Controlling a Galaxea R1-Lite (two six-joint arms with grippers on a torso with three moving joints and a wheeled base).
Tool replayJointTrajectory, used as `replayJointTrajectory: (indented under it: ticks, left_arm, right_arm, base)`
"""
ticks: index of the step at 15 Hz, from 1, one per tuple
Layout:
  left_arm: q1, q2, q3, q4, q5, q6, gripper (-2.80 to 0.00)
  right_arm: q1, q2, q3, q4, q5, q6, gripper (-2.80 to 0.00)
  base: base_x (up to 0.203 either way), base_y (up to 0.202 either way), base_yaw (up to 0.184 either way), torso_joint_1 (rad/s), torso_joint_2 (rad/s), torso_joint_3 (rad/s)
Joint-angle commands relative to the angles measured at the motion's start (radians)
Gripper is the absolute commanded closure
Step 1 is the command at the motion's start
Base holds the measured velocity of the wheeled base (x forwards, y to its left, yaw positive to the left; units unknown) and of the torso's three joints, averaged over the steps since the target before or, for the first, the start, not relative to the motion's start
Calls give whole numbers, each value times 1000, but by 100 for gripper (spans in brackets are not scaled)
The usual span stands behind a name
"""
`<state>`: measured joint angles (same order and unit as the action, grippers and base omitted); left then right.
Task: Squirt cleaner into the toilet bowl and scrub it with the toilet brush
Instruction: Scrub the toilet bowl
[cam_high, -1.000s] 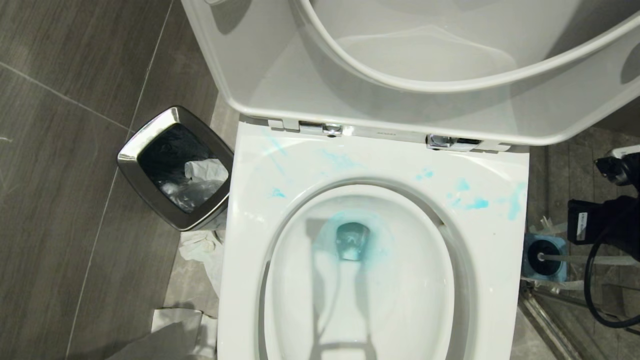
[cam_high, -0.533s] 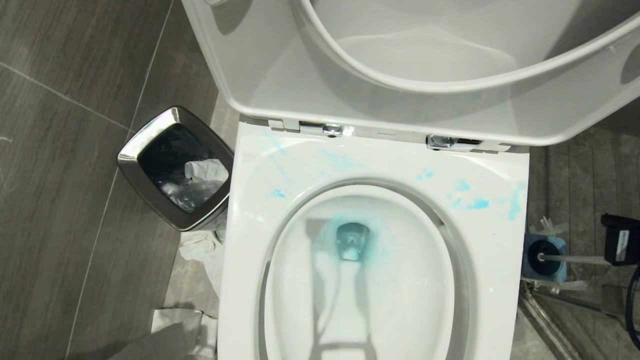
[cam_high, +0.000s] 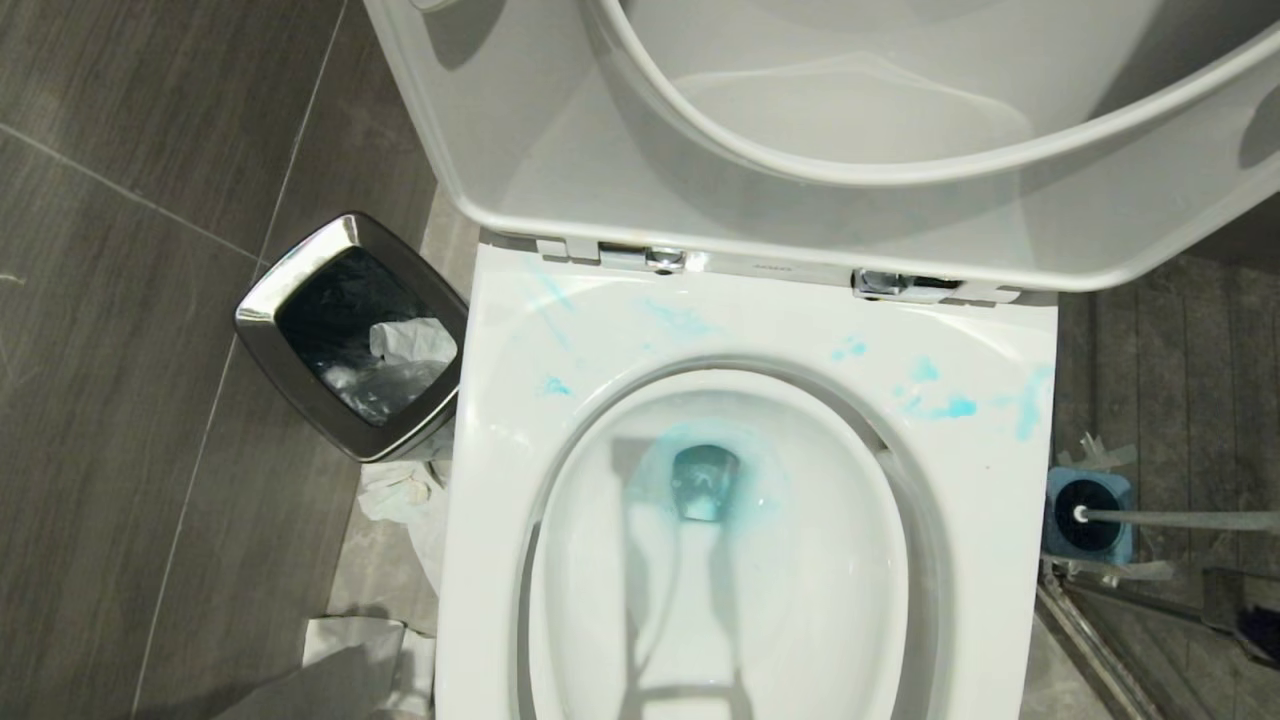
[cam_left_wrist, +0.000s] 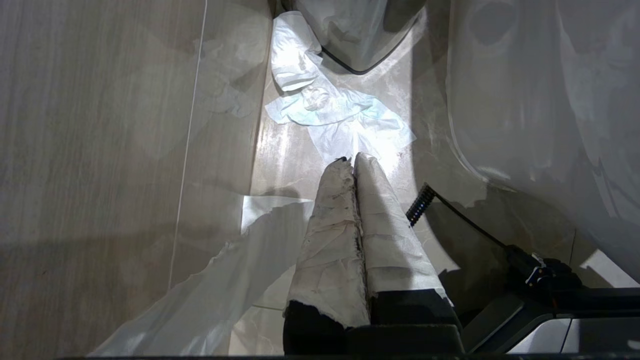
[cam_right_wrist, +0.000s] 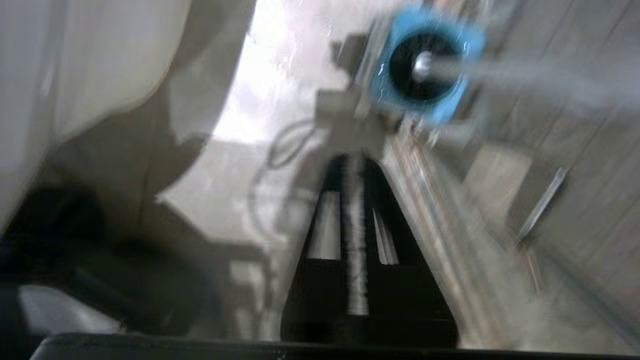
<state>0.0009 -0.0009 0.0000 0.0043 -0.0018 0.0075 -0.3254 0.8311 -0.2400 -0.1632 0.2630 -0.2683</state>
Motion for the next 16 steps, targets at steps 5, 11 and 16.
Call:
replayJointTrajectory:
  ticks: [5,11,16]
  left_arm:
    - [1,1,2,0,0,1,0]
    - [-1,1,2,0,0,1,0]
    - [-1,1,2,0,0,1,0]
  right_arm:
    - [-8,-49,231,-154,-69,-11,-280]
    - [-37,236,264,-498,-145,49,-280]
    - [-90,417,265,-773,-154,151,-280]
  base:
    - [0,0,0,0,0,0]
    - [0,0,0,0,0,0]
    - [0,0,0,0,0,0]
